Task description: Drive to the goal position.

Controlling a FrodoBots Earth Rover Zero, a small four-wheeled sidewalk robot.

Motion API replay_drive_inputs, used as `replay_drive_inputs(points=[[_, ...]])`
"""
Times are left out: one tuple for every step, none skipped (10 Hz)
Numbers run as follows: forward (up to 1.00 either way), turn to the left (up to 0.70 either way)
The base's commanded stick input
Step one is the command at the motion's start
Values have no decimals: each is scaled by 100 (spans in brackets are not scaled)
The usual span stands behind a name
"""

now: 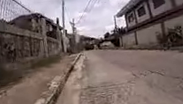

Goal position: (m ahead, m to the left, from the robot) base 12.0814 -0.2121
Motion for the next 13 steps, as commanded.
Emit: replay_drive_inputs(points=[[70,0],[70,0],[70,0],[70,0],[70,7],[70,28],[70,35],[70,35],[70,4],[70,0],[70,0],[70,0],[70,0]])
